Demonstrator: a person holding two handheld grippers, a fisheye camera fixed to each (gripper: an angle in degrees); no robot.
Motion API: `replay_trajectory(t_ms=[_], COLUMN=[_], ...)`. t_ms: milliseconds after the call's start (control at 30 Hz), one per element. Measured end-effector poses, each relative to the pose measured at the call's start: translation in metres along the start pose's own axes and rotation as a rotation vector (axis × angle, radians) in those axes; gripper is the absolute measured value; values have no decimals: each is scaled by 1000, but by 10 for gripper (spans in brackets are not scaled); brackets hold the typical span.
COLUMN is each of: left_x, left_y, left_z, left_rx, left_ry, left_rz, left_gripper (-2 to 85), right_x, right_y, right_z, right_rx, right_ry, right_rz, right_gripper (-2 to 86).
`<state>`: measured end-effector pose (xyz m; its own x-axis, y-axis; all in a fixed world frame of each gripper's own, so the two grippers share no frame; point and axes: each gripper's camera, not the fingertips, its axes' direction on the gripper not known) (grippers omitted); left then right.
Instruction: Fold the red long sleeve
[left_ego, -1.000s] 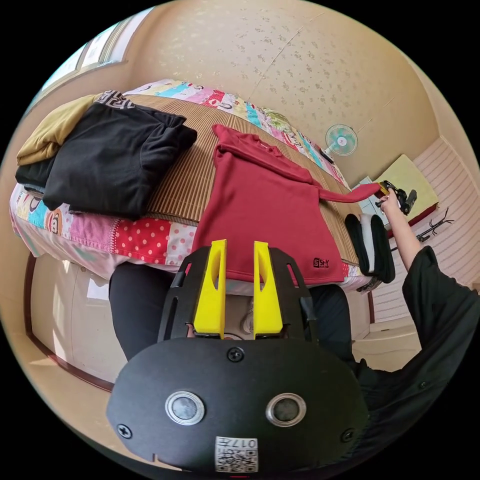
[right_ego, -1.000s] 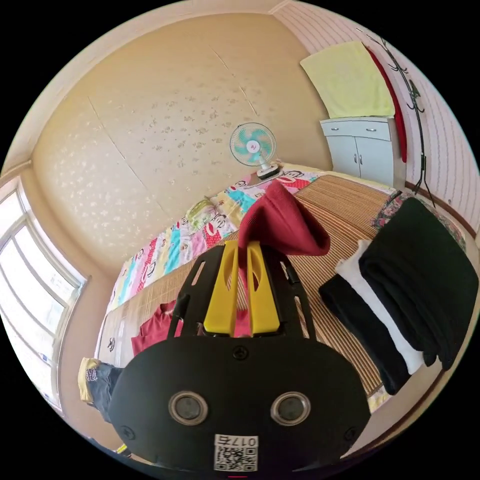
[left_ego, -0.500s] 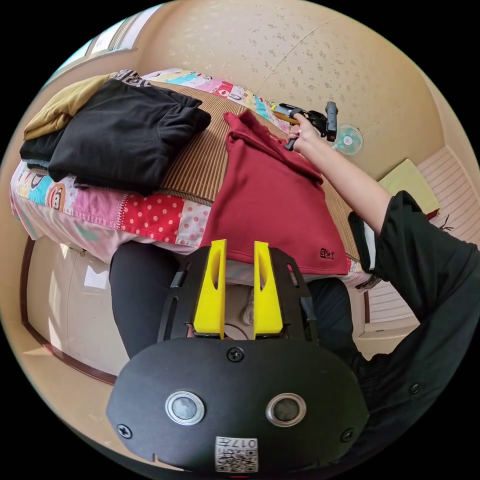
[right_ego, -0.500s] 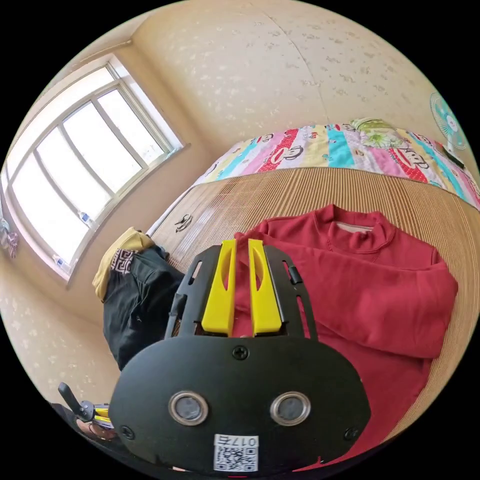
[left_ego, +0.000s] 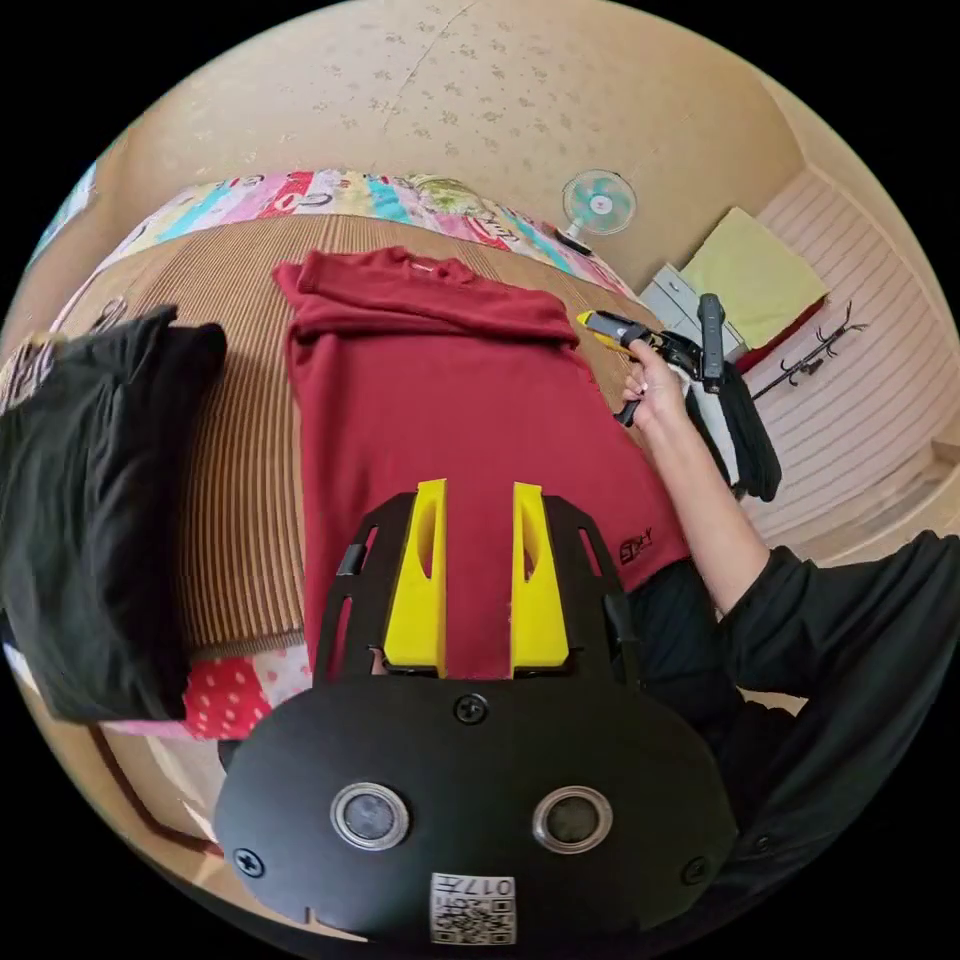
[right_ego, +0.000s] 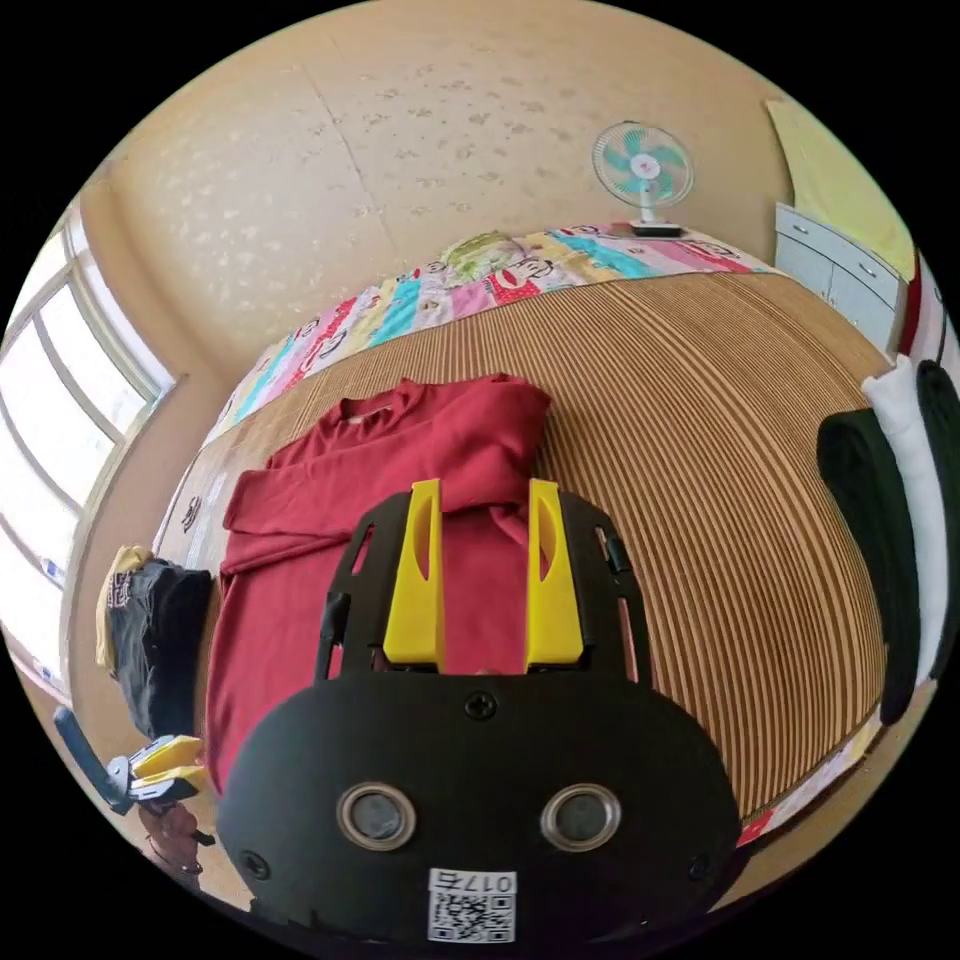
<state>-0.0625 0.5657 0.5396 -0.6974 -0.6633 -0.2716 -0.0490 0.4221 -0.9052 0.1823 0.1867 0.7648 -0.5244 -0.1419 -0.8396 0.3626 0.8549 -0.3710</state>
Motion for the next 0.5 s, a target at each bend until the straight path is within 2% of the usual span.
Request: replay_trajectory(t_ms=[67,200,267,433,500], left_x=[17,57,73,82,89], left_y=[-55,-173,-221,-357,-419], left_z=[19,69,104,189,238], left_rx=[-23,-30,-73,-170,-270], left_ry=[-26,-83,-142,-35,-2], left_rz=[85,298,381,352,340], left_gripper=[100,99,96,94,103], right_x=[37,55,65,104,108], right_y=[-1,6,8,25,29], right_z=[7,29,36,25,20], right_rx=[4,-9,-30,78,122], right_ry=[-153,-119,-240,-434,-473], right_rz=[59,9,-45,-19,-45], right_gripper=[115,109,88,77,77])
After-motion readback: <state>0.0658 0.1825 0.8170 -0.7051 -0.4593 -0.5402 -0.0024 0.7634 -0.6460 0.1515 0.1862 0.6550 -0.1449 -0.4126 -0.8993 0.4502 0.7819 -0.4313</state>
